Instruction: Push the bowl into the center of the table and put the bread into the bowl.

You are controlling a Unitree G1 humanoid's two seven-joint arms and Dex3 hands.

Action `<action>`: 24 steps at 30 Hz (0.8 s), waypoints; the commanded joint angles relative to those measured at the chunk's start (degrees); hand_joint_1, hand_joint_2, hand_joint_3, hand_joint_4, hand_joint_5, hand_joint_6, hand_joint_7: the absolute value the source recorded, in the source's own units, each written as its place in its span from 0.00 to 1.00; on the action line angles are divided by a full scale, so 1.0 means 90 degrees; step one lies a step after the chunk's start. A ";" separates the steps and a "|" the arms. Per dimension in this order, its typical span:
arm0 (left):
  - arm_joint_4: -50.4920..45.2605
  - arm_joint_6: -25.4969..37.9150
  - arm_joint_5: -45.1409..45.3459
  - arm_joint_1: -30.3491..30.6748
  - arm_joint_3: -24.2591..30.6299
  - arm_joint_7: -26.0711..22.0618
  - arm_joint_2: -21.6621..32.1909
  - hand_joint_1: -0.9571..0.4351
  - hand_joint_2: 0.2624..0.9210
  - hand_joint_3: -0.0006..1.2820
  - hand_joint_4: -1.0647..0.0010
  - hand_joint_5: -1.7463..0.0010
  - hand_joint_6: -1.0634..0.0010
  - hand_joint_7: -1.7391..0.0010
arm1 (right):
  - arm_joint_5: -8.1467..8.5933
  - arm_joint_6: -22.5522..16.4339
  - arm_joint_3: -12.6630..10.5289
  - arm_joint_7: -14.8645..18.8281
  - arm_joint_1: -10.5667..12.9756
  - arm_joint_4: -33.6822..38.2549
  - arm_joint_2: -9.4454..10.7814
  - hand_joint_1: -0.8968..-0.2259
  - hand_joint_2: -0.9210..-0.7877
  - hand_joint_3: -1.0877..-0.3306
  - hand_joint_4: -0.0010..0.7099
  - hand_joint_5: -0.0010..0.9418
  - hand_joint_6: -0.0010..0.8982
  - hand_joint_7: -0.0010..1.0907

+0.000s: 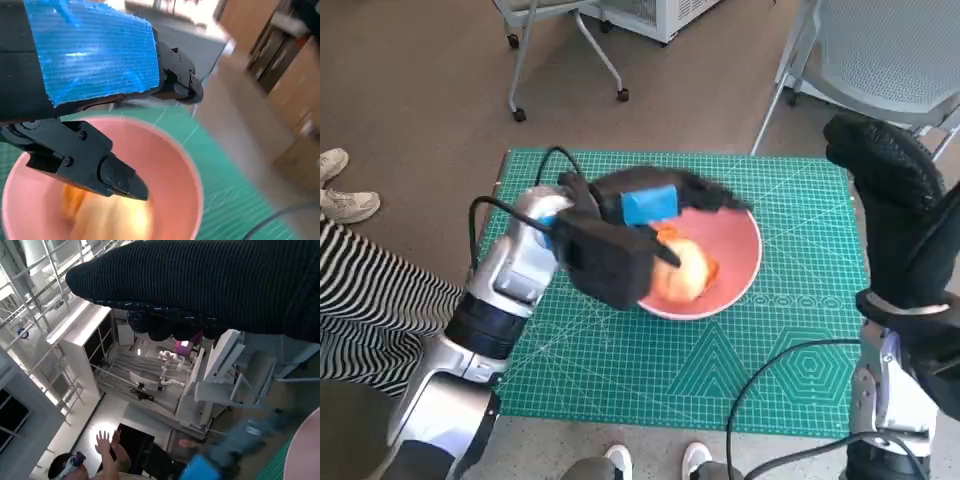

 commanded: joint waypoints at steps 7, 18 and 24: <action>-0.0075 -0.0998 -0.0926 0.0299 0.0871 0.0554 0.0054 0.10 1.00 0.32 1.00 1.00 0.86 1.00 | -0.0068 0.0181 0.0007 -0.0106 -0.0257 0.0002 -0.0030 0.33 0.00 0.48 0.25 0.00 0.02 0.56; -0.0445 -0.0943 -0.3643 0.0744 0.1935 0.0396 -0.1016 0.08 1.00 0.54 1.00 1.00 0.86 0.99 | -0.0243 0.0382 0.0163 -0.0286 -0.0645 -0.0139 0.0035 0.32 0.00 0.50 0.27 0.01 0.04 0.56; -0.0763 -0.0841 -0.4229 0.1064 0.2140 0.0495 -0.1402 0.09 1.00 0.51 1.00 1.00 0.86 1.00 | -0.0307 0.0350 0.0254 -0.0319 -0.0856 -0.0064 0.0050 0.31 0.00 0.52 0.26 0.01 0.04 0.56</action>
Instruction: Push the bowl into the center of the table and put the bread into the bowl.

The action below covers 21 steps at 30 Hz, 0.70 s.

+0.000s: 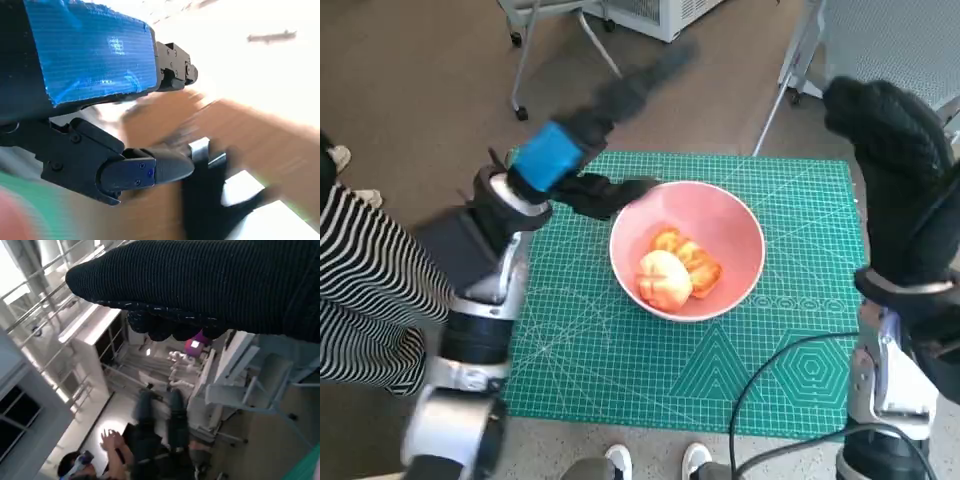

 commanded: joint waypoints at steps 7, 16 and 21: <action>-0.0389 0.0006 -0.0270 0.0489 0.0243 0.0059 -0.0287 0.09 1.00 0.48 1.00 1.00 0.88 1.00 | -0.0281 -0.0014 0.0155 -0.0105 -0.0251 0.0150 0.0073 0.32 0.00 0.52 0.25 0.00 0.04 0.56; -0.0538 -0.0013 -0.0184 0.0644 0.0214 -0.0001 -0.0260 0.10 1.00 0.47 1.00 1.00 0.91 1.00 | -0.0438 -0.0201 0.0208 -0.0113 -0.0312 0.0327 0.0050 0.32 0.00 0.52 0.25 0.00 0.04 0.55; -0.0508 -0.0024 -0.0183 0.0667 0.0223 -0.0049 -0.0235 0.10 1.00 0.47 1.00 1.00 0.91 1.00 | -0.0442 -0.0277 0.0185 -0.0094 -0.0282 0.0376 0.0046 0.33 0.00 0.52 0.24 0.00 0.04 0.55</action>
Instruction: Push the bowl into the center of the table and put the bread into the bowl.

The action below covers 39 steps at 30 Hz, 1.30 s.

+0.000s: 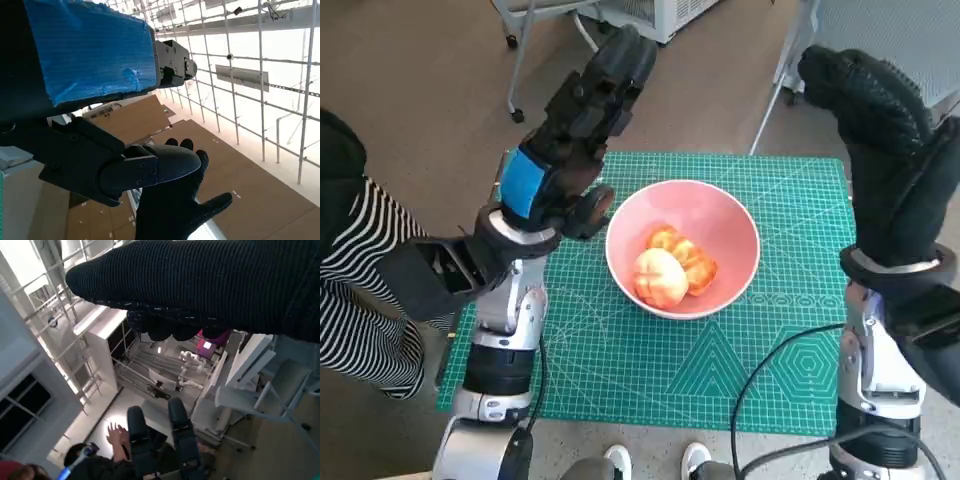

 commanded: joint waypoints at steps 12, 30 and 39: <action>0.0070 -0.0113 -0.0111 0.0140 0.0161 -0.0149 -0.0051 0.10 1.00 0.47 1.00 1.00 0.91 1.00 | -0.0019 -0.0093 -0.0010 -0.0042 0.0152 0.0103 0.0040 0.33 0.00 0.52 0.24 0.00 0.04 0.54; 0.0412 -0.0861 0.0236 0.0196 0.0332 0.0225 -0.0171 0.12 1.00 0.45 1.00 1.00 0.97 1.00 | -0.0134 0.0067 0.0089 -0.0224 0.0225 -0.0034 0.0128 0.31 0.00 0.52 0.26 0.01 0.05 0.54; 0.0419 -0.1035 0.0340 0.0225 0.0330 0.0240 -0.0075 0.14 1.00 0.47 1.00 1.00 1.00 1.00 | -0.0147 0.0122 0.0192 -0.0242 0.0301 -0.0171 0.0202 0.31 0.00 0.52 0.26 0.00 0.04 0.54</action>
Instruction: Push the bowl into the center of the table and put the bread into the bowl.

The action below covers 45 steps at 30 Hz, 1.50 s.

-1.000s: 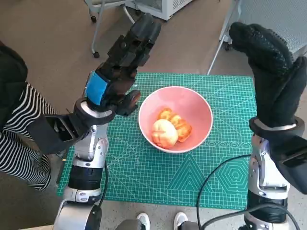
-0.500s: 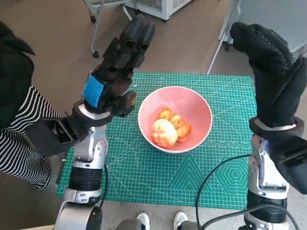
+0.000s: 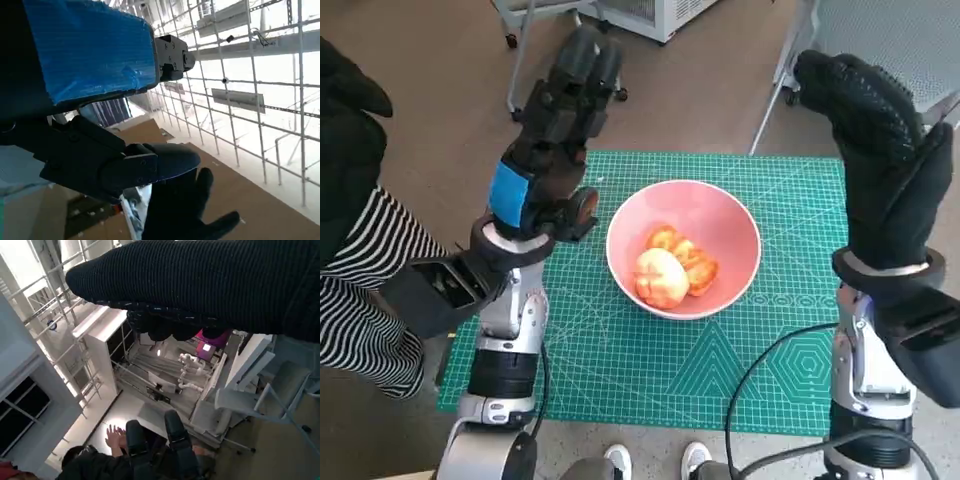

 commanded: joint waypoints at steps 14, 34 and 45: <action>-0.0042 0.0011 -0.0258 0.0103 0.0052 -0.0304 0.0177 0.12 1.00 0.44 1.00 1.00 1.00 1.00 | -0.0085 0.0085 0.0102 -0.0027 0.0163 -0.0009 0.0068 0.31 0.00 0.52 0.26 0.00 0.04 0.53; -0.0018 0.0055 -0.0260 0.0083 0.0051 -0.0316 0.0179 0.12 1.00 0.43 1.00 1.00 1.00 1.00 | 0.0000 -0.0089 0.0082 0.0070 0.0109 0.0193 0.0051 0.30 0.00 0.52 0.26 0.01 0.04 0.53; -0.0014 0.0034 -0.0195 0.0097 0.0030 -0.0278 0.0162 0.12 1.00 0.43 1.00 1.00 1.00 1.00 | 0.0029 -0.0138 0.0061 0.0103 0.0143 0.0204 0.0030 0.30 0.00 0.52 0.26 0.00 0.04 0.53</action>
